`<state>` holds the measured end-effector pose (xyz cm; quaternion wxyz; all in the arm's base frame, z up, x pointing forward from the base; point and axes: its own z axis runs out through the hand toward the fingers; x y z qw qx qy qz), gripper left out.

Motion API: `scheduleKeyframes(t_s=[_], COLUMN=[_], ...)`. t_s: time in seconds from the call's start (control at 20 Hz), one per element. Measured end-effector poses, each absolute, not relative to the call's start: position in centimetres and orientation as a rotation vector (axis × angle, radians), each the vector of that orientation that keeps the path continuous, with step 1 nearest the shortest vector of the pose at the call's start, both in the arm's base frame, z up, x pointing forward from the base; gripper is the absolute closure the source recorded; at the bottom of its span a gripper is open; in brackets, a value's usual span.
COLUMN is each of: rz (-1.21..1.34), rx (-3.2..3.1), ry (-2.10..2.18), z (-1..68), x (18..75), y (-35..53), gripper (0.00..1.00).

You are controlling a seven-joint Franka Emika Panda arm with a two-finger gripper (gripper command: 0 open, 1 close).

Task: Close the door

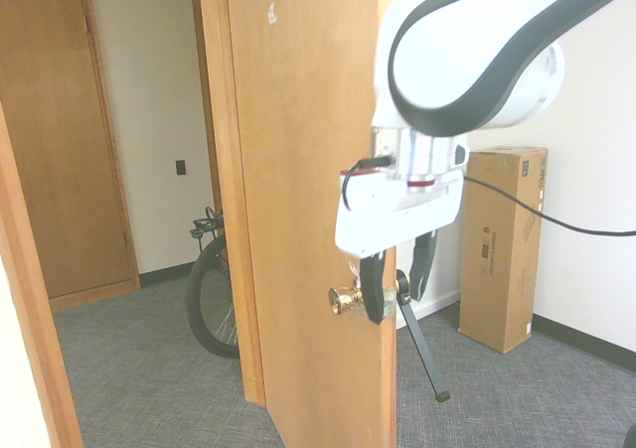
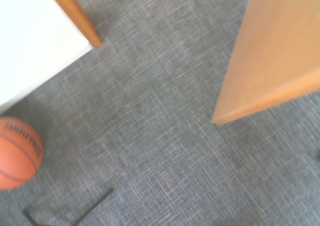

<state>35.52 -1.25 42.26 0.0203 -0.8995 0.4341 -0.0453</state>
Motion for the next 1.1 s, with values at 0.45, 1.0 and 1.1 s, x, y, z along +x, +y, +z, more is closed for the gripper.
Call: scheduleKeyframes(t_s=[0.45,1.0,1.1], rz=[-0.165,-0.219,-0.258], rx=[-2.625,-2.405,-2.373], ry=[1.602,1.855,1.866], z=[44.3,47.2,47.7], x=[34.3,32.1,32.7], y=[-10.0,-23.1,-24.7], gripper=[0.0,0.0,0.0])
